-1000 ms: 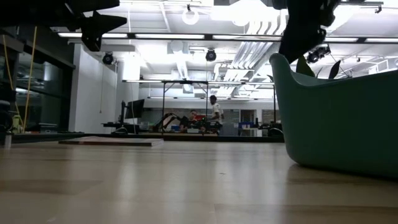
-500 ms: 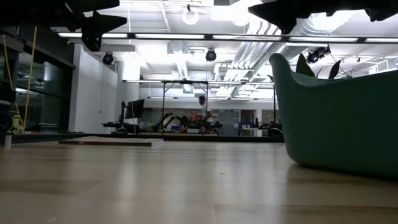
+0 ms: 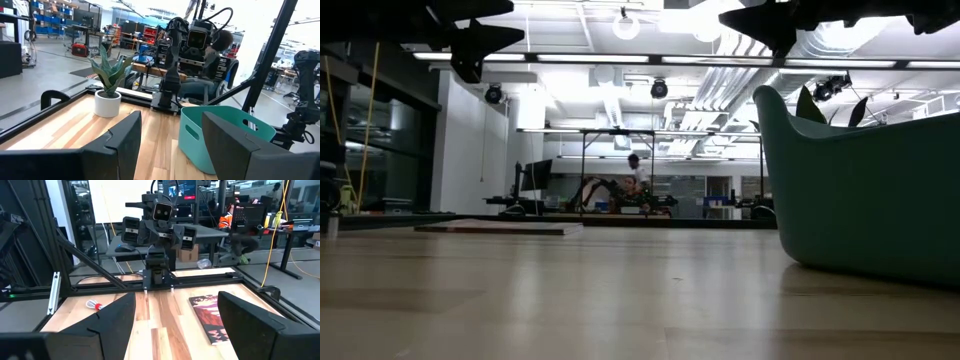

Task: Pick and place USB-C Cables
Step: Put the white USB cable into the green bin

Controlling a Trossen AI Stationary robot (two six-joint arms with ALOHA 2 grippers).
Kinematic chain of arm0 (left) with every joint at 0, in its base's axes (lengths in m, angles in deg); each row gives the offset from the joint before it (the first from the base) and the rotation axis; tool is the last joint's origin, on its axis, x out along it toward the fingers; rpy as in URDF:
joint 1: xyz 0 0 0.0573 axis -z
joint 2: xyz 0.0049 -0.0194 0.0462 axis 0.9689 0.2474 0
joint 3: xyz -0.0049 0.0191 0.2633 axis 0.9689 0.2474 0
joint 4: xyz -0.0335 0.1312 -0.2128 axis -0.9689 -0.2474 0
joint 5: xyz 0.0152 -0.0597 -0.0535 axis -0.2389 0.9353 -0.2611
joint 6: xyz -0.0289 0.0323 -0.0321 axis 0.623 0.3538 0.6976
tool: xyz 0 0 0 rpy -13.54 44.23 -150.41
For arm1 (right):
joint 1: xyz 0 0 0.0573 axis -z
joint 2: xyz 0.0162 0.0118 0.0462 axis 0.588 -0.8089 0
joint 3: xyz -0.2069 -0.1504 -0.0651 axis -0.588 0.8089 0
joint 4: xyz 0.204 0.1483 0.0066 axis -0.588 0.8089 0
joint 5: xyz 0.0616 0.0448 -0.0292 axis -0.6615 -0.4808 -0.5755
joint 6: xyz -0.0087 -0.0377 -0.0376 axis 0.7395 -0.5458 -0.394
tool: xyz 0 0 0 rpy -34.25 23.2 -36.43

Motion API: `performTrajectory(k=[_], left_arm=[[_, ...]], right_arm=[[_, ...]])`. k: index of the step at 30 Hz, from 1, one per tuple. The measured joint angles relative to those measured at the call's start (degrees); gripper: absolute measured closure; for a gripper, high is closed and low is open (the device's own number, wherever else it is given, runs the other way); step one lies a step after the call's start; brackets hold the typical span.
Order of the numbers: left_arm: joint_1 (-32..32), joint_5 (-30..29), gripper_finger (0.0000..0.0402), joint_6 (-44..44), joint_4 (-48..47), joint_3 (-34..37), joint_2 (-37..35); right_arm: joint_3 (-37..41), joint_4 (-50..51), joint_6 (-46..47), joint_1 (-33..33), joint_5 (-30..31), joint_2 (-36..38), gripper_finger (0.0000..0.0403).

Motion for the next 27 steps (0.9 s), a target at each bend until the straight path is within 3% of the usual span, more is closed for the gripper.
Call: performTrajectory(k=[10, 15, 19, 23, 27], left_arm=[[0.0, 0.0, 0.0213, 2.0, -0.1, 0.0, 0.0], [0.1, 5.5, 0.0213, 9.7, -1.1, -0.2, 1.7], [2.3, 3.8, 0.0213, 12.8, -2.2, -2.9, 5.6], [6.5, -2.5, 0.0213, 15.4, -14.5, -10.2, 11.2], [10.9, -6.2, 0.0213, 24.4, -38.3, -20.2, 16.7]], right_arm=[[0.0, 0.0, -0.2, 0.0, 0.0, 0.0, 0.013], [0.0, 0.0, -0.2, 0.0, 0.0, 0.0, 0.013], [0.0, 0.0, -0.2, 0.0, 0.0, 0.0, 0.013], [-0.1, 0.0, -0.2, 0.0, 0.0, 0.0, 0.013], [-0.1, 0.0, -0.2, 0.0, 0.1, 0.0, 0.013]])
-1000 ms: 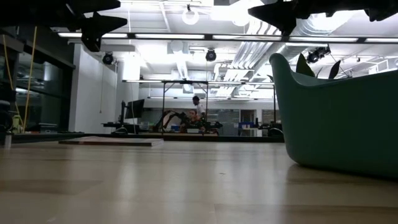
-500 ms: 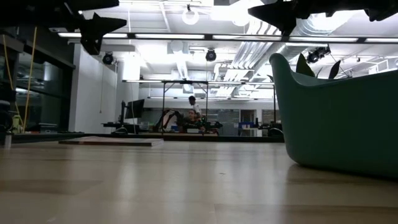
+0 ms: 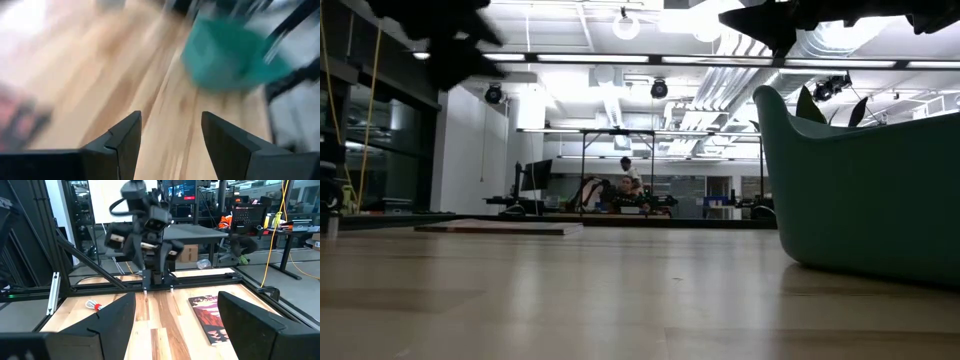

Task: Pick and place USB-C Cables
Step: Put the white USB cable into the green bin

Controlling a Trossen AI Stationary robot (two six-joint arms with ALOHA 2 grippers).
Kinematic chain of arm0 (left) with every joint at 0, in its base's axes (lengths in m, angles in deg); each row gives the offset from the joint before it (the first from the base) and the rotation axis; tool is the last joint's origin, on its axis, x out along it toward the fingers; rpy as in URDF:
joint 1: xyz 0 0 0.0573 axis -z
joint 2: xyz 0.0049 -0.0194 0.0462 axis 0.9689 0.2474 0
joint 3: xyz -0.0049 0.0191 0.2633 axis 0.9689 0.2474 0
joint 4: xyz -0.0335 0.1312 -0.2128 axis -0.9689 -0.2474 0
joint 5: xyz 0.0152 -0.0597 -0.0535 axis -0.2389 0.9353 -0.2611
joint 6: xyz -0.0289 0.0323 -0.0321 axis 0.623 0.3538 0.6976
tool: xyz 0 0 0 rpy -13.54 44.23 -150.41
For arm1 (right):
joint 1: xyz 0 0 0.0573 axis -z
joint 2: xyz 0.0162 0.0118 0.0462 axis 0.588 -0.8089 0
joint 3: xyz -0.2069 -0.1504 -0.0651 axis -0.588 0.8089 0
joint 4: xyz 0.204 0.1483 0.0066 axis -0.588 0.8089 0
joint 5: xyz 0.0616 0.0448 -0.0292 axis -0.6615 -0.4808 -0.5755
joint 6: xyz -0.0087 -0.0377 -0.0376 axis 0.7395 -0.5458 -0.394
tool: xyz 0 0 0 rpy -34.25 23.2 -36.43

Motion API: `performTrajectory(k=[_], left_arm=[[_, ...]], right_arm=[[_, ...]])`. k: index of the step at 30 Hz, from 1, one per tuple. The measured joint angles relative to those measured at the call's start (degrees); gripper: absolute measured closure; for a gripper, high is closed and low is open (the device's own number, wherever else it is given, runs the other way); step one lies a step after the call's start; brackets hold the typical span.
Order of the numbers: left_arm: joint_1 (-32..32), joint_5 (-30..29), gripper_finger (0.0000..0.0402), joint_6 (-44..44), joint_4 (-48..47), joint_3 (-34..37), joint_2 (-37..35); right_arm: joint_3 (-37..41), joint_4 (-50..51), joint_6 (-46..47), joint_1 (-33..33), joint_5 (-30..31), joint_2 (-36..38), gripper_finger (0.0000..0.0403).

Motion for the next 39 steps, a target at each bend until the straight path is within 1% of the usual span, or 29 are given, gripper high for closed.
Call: performTrajectory(k=[2, 4, 6, 8, 12, 20, 24, 29, 34, 39], left_arm=[[2.6, 0.0, 0.0213, 6.5, -11.6, -3.8, 2.5], [6.0, 0.6, 0.0213, 14.8, -21.0, -5.8, 4.8], [9.8, 2.3, 0.0213, 23.7, -26.9, -6.1, 6.5], [13.7, 4.8, 0.0213, 32.5, -30.9, -6.1, 8.4], [22.1, 7.7, 0.0213, 44.6, -32.1, -6.1, 12.4], [34.9, 7.8, 0.0213, 62.5, -31.0, -6.1, 20.4], [38.7, 7.8, 0.0213, 67.6, -25.4, -6.1, 25.2], [40.6, 7.8, 0.0213, 68.5, -18.5, -6.1, 31.5], [40.7, 8.2, 0.0213, 68.5, -19.1, -8.0, 37.0], [40.7, 8.2, 0.0213, 68.5, -20.1, -8.9, 39.8]], right_arm=[[0.0, 0.0, 0.0, 0.0, 0.0, 0.0, 0.013], [0.0, 0.1, 0.0, 0.0, 0.0, 0.0, 0.013], [0.0, 0.6, 0.0, 0.0, 0.0, 0.0, 0.013], [0.0, 0.9, 0.0, 0.0, 0.0, 0.0, 0.013], [0.0, 0.8, 0.0, 0.0, 0.0, 0.0, 0.013], [0.0, 0.8, 0.0, 0.0, 0.0, 0.0, 0.013], [0.0, 0.9, 0.0, 0.0, 0.0, 0.0, 0.013], [0.0, 0.9, 0.0, 0.0, 0.0, 0.0, 0.013], [0.0, 1.0, 0.0, 0.0, 0.0, 0.0, 0.013], [0.0, 1.0, 0.0, 0.0, 0.0, 0.0, 0.013]])
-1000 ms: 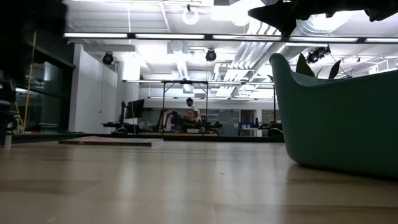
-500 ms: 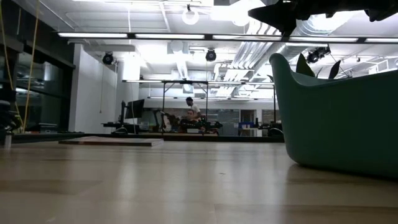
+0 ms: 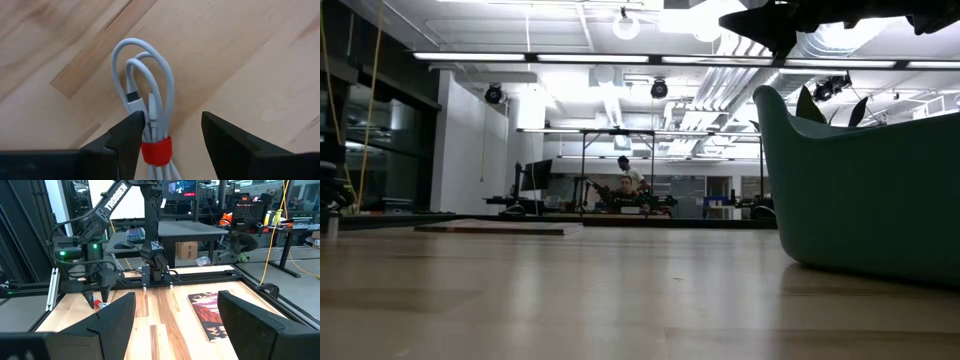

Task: Pick and place USB-C Cables
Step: Put the white USB cable into the green bin

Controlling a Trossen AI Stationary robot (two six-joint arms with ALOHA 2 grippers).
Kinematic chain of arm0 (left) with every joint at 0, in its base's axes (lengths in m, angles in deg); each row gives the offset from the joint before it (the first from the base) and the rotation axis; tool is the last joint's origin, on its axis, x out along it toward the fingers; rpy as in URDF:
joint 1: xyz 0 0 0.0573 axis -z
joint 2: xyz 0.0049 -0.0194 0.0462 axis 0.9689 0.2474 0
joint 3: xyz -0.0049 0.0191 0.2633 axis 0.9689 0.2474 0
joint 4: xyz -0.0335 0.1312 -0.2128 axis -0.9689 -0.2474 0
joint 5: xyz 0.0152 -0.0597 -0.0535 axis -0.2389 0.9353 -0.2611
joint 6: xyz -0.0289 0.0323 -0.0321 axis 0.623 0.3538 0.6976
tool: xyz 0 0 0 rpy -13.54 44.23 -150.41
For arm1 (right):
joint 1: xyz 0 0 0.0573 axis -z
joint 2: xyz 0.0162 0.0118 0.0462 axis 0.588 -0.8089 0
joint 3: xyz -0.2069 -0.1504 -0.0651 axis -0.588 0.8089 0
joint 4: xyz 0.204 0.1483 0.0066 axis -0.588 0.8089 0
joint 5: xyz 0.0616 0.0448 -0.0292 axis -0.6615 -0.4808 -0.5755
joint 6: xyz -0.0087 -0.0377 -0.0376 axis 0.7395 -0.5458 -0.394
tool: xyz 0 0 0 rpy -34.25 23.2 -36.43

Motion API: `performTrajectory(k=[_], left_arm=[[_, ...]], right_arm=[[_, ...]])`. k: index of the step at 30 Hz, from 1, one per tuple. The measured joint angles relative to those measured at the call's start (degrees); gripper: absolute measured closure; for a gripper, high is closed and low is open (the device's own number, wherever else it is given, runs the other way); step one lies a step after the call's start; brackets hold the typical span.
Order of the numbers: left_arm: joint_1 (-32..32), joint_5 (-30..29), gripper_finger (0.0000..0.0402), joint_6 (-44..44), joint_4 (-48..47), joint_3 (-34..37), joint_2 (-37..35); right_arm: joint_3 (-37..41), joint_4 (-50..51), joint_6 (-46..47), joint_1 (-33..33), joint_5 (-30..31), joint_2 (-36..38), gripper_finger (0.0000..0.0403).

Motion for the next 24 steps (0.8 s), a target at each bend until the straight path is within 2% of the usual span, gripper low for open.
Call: performTrajectory(k=[10, 17, 24], left_arm=[[0.0, 0.2, 0.0213, -1.4, -4.0, 0.4, -0.6], [0.9, -2.8, 0.0213, -0.5, -9.7, -2.7, -2.6], [3.6, 0.2, 0.0213, 3.1, -7.7, -2.6, -1.4]], right_arm=[[0.0, 0.2, 0.0, 0.0, 0.0, 0.0, 0.013], [0.0, 0.2, 0.0, 0.0, 0.0, 0.0, 0.013], [0.0, 0.7, 0.0, 0.0, 0.0, 0.0, 0.013]])
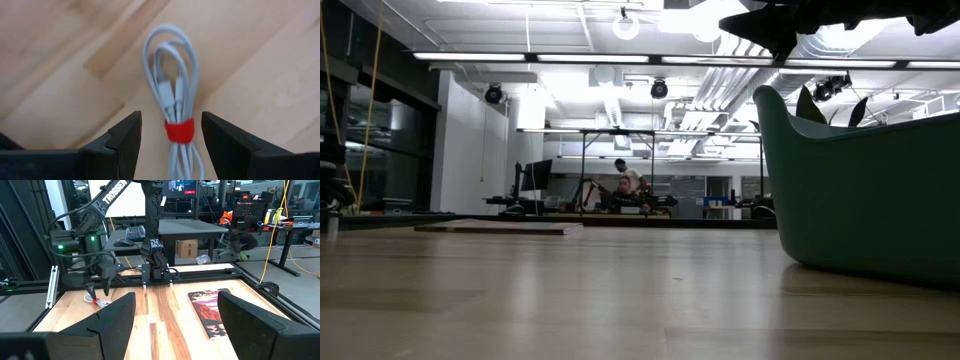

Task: Pick and place USB-C Cables
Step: Put the white USB cable into the green bin

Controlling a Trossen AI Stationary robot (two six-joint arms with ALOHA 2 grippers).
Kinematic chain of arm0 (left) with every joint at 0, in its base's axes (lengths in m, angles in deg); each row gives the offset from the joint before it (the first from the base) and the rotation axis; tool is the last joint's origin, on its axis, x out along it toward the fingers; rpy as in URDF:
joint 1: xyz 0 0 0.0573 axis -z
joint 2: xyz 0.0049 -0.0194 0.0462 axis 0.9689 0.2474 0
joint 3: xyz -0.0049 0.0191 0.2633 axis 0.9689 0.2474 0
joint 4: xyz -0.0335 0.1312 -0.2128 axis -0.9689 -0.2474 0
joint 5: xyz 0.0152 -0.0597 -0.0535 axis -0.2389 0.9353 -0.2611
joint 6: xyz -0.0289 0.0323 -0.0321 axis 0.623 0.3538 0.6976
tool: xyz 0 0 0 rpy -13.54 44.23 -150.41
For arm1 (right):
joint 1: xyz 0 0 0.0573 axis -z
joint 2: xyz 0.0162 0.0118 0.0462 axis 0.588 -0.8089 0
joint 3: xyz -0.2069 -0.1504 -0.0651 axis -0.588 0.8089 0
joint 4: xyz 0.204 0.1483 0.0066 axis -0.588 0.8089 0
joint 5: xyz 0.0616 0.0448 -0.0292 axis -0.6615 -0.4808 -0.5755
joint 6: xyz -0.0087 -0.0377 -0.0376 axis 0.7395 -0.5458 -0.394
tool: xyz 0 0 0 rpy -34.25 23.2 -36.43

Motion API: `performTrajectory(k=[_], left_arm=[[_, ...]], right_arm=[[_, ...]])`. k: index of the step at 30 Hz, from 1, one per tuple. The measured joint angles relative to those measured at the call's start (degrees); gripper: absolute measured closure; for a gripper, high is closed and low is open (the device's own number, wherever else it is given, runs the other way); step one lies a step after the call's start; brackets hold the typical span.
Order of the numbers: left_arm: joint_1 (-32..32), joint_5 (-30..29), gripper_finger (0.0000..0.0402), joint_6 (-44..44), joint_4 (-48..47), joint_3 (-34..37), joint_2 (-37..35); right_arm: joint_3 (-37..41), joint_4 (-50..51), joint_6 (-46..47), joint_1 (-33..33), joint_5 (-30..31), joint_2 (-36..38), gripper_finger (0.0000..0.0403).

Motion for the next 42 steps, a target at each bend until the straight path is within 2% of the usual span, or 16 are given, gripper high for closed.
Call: performTrajectory(k=[10, 16, 26, 30, 34, 36, 42], left_arm=[[2.7, -0.9, 0.0213, 4.5, 3.4, 0.0, 3.4], [2.1, 3.3, 0.0213, 4.6, 2.9, -0.3, 7.8], [1.7, 3.0, 0.0218, 3.0, 3.1, -0.2, 8.0], [1.7, 3.1, 0.0258, 2.7, 2.6, 0.0, 7.5], [1.5, 2.2, 0.0346, 0.6, 1.8, 0.4, 4.9], [1.3, -1.2, 0.0383, -1.3, 1.8, 0.3, 2.1], [-1.7, -15.4, 0.0392, -11.5, 0.6, 0.2, -7.8]], right_arm=[[0.0, 0.4, 0.0, 0.0, 0.0, 0.0, 0.013], [0.0, 0.4, 0.0, 0.0, 0.0, 0.0, 0.013], [0.0, 0.4, 0.0, 0.0, 0.0, 0.0, 0.013], [0.0, 0.4, 0.0, 0.0, 0.0, 0.0, 0.013], [0.0, 0.4, 0.0, 0.0, 0.0, 0.0, 0.013], [0.0, 0.4, 0.0, 0.0, 0.0, 0.0, 0.013], [0.0, 0.4, 0.0, 0.0, 0.0, 0.0, 0.013]])
